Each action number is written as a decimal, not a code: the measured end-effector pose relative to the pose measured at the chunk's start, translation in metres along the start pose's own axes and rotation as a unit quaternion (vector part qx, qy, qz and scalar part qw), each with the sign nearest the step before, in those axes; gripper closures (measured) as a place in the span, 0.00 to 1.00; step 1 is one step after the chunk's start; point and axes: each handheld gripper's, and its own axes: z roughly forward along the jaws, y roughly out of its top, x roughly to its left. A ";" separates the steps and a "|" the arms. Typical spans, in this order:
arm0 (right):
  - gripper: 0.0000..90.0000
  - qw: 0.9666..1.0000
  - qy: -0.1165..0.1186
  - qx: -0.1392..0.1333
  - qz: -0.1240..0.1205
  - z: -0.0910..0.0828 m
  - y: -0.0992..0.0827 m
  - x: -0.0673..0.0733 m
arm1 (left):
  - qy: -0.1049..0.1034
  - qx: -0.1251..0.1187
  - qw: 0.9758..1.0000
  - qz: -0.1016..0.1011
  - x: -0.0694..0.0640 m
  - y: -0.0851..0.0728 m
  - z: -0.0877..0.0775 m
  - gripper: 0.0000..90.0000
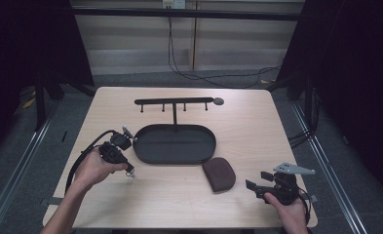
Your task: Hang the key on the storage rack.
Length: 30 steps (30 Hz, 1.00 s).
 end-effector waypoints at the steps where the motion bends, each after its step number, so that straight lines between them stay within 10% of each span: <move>1: 0.28 1.000 0.000 0.001 0.001 0.000 0.000 0.000 | 0.004 0.004 1.000 0.003 0.000 0.001 -0.002 0.99; 30: 0.28 1.000 0.002 0.006 -0.002 0.001 0.000 0.000 | 0.030 0.009 0.999 0.014 -0.008 0.020 -0.058 0.99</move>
